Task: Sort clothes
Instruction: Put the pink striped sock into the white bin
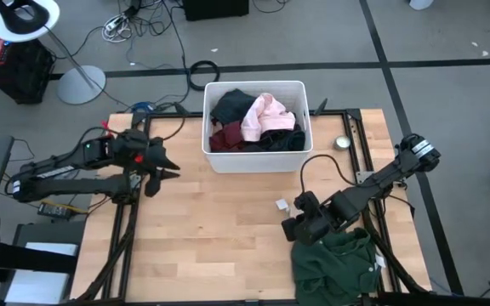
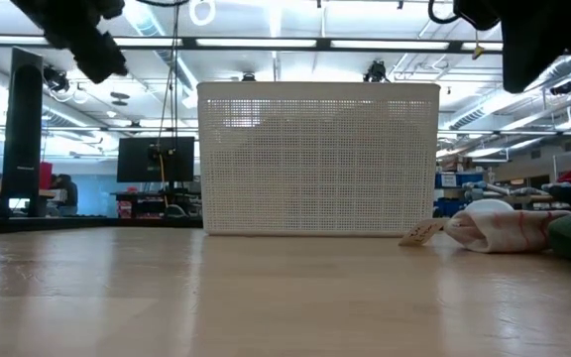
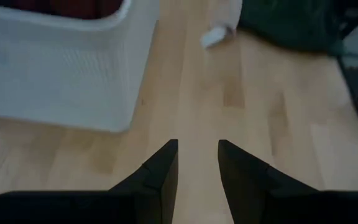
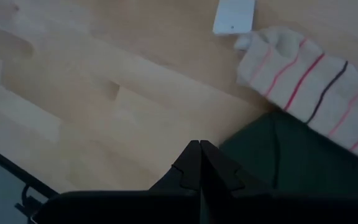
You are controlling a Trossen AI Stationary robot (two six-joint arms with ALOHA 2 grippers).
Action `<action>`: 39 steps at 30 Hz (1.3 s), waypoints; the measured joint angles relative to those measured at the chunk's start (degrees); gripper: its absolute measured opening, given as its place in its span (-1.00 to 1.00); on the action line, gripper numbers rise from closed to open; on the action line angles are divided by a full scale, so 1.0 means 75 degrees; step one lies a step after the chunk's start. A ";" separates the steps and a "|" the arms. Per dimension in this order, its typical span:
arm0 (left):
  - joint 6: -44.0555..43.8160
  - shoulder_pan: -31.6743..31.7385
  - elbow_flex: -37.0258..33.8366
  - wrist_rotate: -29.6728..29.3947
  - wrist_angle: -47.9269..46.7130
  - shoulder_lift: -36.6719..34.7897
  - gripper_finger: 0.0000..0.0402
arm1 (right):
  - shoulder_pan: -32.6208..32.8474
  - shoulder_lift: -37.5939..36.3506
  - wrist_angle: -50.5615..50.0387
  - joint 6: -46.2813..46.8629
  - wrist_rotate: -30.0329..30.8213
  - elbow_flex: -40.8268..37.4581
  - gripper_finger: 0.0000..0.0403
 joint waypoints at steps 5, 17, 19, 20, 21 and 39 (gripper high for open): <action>-0.0328 -0.0048 -0.0613 0.0568 0.2672 -0.0317 -0.41 | 0.0019 0.0014 -0.0019 0.0021 0.0019 0.0000 -1.00; -0.1420 -0.0590 -0.3548 0.1046 0.6340 -0.1122 -0.41 | 0.0017 -0.0001 -0.0197 0.0013 0.0009 0.0000 -1.00; -0.1560 -0.0665 -0.3942 0.0769 0.7138 -0.1262 -0.41 | -0.0006 0.0002 -0.0373 -0.0036 -0.0087 0.0000 -1.00; -0.1584 -0.0688 -0.4057 0.0540 0.7319 -0.1312 -0.41 | -0.0023 0.0002 -0.0445 -0.0091 -0.0100 0.0000 -1.00; -0.1588 -0.0699 -0.4141 0.0297 0.7301 -0.1357 -0.41 | -0.0037 0.0002 -0.0511 -0.0153 -0.0106 0.0000 -0.99; -0.1846 -0.1785 -0.3827 -0.2709 0.6098 -0.1385 -0.41 | -0.0499 0.0002 -0.1171 -0.3642 -0.0440 0.0000 -0.82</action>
